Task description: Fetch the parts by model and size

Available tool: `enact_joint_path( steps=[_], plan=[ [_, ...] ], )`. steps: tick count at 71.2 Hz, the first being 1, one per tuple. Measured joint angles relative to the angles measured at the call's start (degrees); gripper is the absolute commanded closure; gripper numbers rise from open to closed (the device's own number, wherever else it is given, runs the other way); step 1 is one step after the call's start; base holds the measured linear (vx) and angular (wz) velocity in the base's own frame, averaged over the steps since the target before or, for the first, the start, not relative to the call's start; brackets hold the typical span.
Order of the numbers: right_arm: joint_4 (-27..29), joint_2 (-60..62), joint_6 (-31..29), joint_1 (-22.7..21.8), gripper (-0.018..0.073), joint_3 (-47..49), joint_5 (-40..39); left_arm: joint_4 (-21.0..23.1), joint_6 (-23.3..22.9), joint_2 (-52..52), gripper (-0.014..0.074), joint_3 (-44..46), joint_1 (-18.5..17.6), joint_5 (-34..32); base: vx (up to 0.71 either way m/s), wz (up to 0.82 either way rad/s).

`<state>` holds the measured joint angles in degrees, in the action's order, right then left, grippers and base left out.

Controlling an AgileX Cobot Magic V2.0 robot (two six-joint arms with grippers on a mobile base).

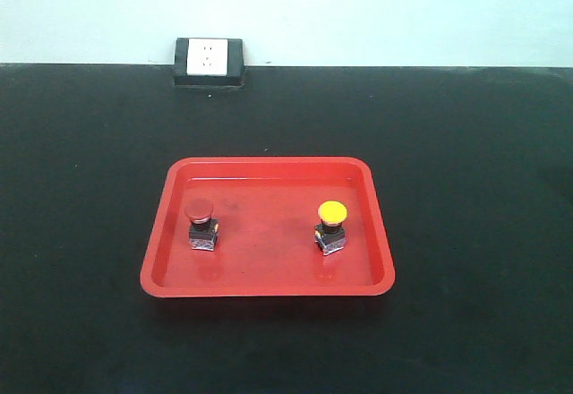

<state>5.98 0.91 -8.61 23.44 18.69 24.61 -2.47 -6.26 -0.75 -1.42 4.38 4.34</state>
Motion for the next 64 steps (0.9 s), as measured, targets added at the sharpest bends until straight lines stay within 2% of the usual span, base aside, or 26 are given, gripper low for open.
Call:
enact_joint_path(
  steps=[64],
  plan=[
    [0.0,0.0,0.0,0.0,0.0569,0.0,0.0,0.0,-0.2,0.0,0.0602,0.0,-0.7,0.0,0.0,0.0]
  ],
)
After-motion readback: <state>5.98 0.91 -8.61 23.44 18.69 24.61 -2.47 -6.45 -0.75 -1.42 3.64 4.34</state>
